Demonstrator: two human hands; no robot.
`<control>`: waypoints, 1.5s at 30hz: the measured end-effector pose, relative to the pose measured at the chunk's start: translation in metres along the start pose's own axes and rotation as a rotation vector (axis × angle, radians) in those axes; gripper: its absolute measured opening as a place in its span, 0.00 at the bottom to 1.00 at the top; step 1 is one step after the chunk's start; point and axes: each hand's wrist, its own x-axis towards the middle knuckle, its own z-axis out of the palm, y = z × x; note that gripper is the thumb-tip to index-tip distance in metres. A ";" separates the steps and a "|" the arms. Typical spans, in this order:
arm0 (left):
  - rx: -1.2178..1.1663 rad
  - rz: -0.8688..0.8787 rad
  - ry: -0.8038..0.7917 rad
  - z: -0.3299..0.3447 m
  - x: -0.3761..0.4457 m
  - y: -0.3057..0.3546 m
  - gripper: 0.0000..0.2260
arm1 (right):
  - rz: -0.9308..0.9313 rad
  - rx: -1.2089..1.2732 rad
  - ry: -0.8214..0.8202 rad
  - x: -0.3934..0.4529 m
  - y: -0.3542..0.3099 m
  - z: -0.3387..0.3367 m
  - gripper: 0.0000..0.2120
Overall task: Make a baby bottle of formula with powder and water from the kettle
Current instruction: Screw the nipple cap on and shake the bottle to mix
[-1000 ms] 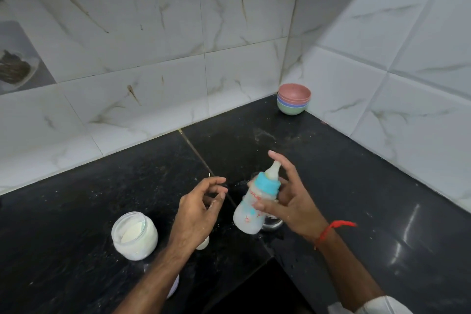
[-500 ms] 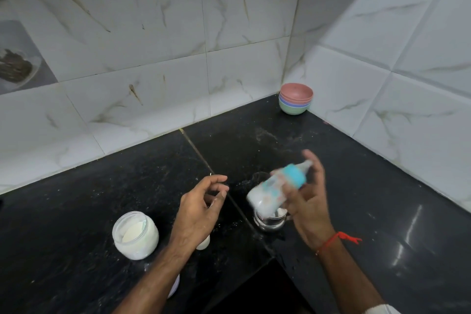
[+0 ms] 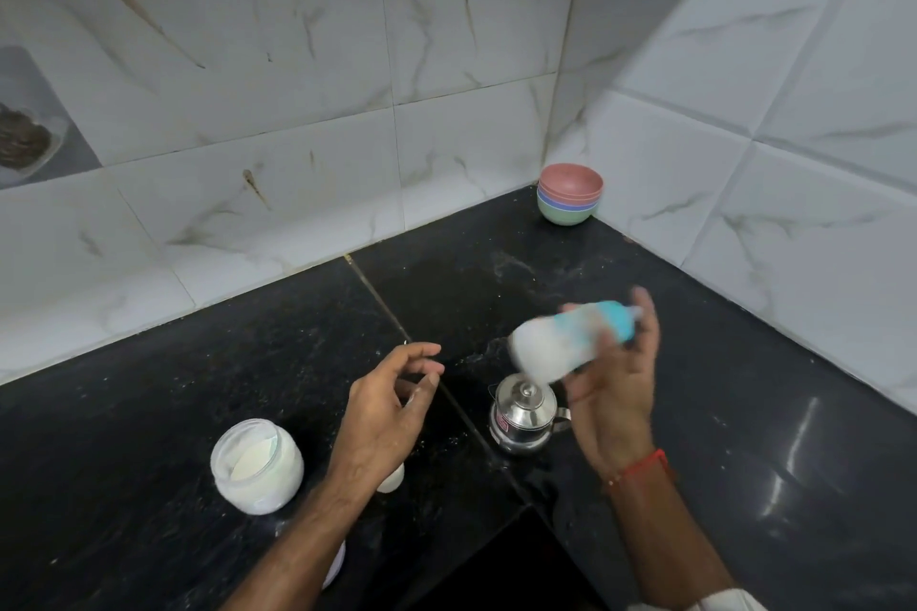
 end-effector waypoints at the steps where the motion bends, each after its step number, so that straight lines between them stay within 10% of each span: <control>1: -0.002 -0.003 0.003 -0.001 0.000 -0.001 0.13 | -0.025 0.208 0.122 0.008 -0.003 -0.004 0.50; 4: -0.002 -0.013 -0.009 -0.002 -0.002 -0.003 0.13 | -0.044 0.602 0.236 0.022 -0.003 -0.012 0.40; 11: 0.003 -0.012 -0.019 0.002 0.000 0.000 0.13 | 0.097 -0.445 -0.542 -0.007 0.002 -0.002 0.42; 18: -0.006 -0.024 0.000 -0.005 -0.002 -0.003 0.13 | -0.048 0.492 0.232 0.015 -0.012 -0.008 0.16; 25: -0.005 -0.013 -0.019 0.003 -0.001 0.000 0.13 | 0.097 -0.463 -0.515 -0.007 -0.005 -0.003 0.42; 32: -0.026 -0.027 -0.004 0.000 -0.002 -0.003 0.13 | -0.023 0.482 0.219 0.018 -0.011 -0.008 0.35; 39: -0.021 -0.026 -0.016 0.004 0.000 -0.003 0.13 | 0.091 -0.437 -0.510 -0.013 0.003 0.000 0.42; 45: -0.037 -0.026 0.000 0.001 0.000 -0.005 0.13 | 0.000 0.431 0.244 0.009 -0.004 -0.001 0.31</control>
